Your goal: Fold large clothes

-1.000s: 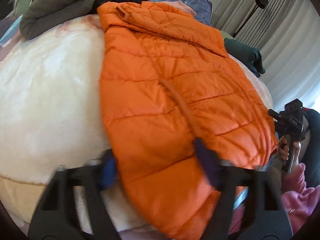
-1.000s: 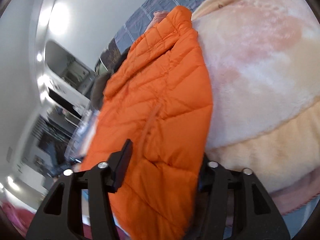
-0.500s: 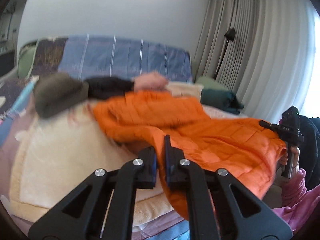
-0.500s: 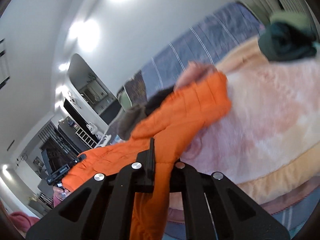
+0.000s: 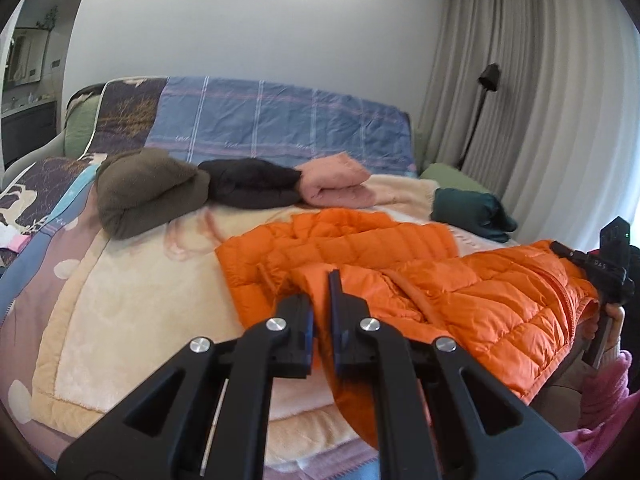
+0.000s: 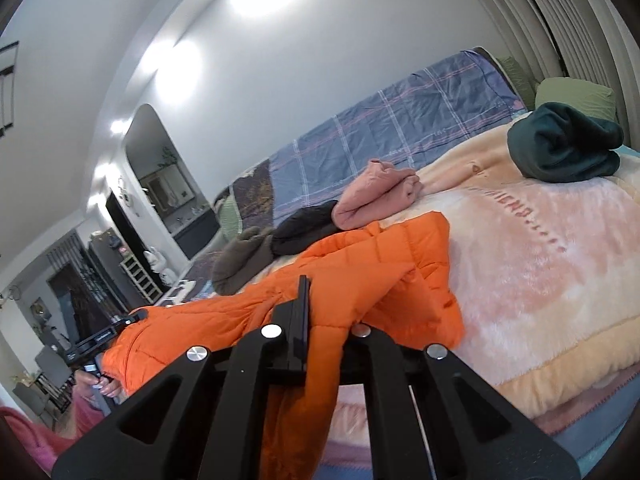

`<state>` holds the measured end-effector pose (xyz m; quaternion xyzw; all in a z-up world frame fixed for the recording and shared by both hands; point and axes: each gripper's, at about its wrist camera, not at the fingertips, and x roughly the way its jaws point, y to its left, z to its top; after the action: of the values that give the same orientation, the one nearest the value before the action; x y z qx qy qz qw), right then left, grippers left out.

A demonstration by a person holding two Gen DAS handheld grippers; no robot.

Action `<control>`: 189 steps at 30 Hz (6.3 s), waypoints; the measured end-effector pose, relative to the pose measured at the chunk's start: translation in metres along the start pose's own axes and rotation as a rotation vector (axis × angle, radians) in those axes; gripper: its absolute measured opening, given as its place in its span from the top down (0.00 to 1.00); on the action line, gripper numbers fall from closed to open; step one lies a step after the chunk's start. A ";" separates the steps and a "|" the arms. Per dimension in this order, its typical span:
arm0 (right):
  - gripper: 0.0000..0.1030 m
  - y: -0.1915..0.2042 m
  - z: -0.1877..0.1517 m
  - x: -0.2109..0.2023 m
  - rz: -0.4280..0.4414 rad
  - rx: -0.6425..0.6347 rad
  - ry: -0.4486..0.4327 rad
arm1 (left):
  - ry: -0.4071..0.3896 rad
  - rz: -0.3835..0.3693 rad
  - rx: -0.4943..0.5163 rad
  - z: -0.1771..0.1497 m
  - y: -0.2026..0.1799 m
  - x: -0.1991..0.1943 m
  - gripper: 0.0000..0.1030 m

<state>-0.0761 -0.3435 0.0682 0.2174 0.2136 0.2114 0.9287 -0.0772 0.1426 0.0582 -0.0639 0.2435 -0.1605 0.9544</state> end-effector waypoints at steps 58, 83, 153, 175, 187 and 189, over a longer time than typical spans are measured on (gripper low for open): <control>0.37 -0.010 -0.027 0.117 -0.324 -0.276 0.067 | 0.139 0.048 0.135 -0.036 -0.028 0.105 0.32; 0.30 0.027 -0.119 0.107 -0.607 -0.890 0.154 | 0.233 0.301 0.410 -0.080 -0.046 0.115 0.23; 0.21 -0.068 0.015 0.354 -0.503 -0.155 0.297 | 0.301 0.302 0.053 0.033 0.003 0.371 0.12; 0.20 -0.075 0.009 0.368 -0.518 -0.162 0.309 | 0.333 0.289 0.024 0.026 0.010 0.383 0.09; 0.19 -0.065 0.012 0.365 -0.550 -0.210 0.351 | 0.360 0.294 0.026 0.030 0.011 0.379 0.09; 0.19 -0.058 0.017 0.358 -0.551 -0.228 0.366 | 0.376 0.280 0.006 0.035 0.013 0.370 0.12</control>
<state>0.2427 -0.2228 -0.0556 0.0050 0.4025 0.0106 0.9154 0.2503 0.0314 -0.0781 0.0044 0.4229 -0.0363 0.9054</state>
